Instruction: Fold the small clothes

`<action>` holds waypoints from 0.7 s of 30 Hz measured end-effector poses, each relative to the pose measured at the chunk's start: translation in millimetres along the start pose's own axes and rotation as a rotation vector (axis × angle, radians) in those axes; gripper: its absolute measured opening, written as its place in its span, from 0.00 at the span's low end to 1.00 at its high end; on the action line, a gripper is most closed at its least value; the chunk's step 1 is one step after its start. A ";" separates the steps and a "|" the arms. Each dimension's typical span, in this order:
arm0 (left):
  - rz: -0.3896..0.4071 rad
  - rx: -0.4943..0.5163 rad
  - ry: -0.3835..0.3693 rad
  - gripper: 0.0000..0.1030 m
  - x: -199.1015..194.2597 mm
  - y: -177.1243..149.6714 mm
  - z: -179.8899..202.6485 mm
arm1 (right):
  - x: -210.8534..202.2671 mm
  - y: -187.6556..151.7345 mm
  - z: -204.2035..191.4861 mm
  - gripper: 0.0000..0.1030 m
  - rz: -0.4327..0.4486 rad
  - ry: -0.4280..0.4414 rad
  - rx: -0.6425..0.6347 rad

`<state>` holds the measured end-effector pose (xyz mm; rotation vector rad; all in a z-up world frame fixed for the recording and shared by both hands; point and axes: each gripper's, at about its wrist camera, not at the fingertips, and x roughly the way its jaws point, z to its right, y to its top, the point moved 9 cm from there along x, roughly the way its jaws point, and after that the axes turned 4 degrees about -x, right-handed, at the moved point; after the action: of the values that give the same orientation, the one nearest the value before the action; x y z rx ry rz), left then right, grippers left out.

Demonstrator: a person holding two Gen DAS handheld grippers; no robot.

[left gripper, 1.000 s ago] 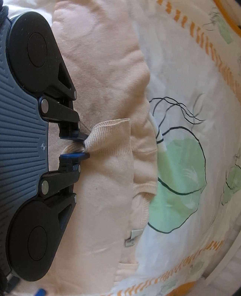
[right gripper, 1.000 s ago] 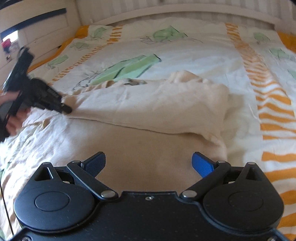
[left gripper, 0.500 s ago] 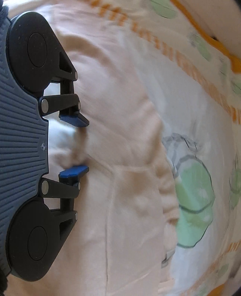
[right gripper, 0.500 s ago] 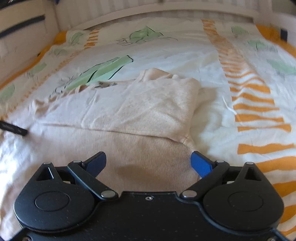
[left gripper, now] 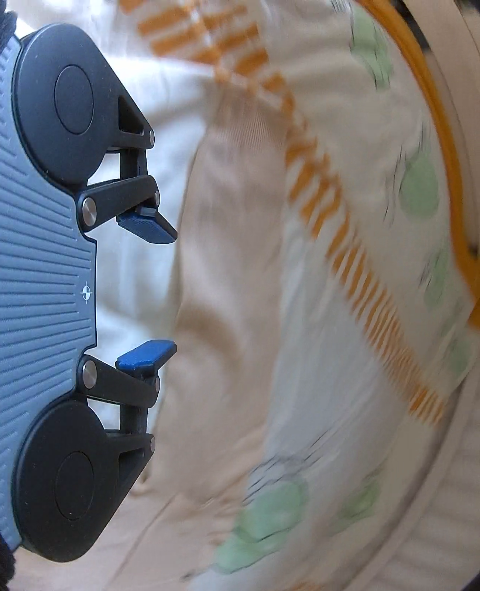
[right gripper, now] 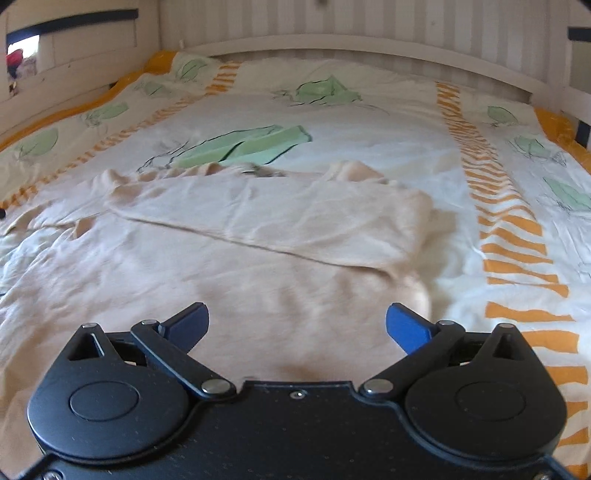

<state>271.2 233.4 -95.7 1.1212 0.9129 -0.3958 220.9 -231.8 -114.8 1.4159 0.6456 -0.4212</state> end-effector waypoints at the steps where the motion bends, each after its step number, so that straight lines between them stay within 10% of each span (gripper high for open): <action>1: 0.009 -0.022 0.009 0.56 -0.1 4.6 -8.0 | 0.3 1.1 -7.5 0.99 -0.010 0.001 -0.015; 21: 0.011 -0.377 -0.080 0.57 62.0 37.9 -128.5 | 28.1 -18.8 -80.7 1.00 -0.108 0.017 0.053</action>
<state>279.3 374.1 -139.6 0.7596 0.8677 -0.2440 217.4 -151.6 -149.7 1.4400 0.7313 -0.5148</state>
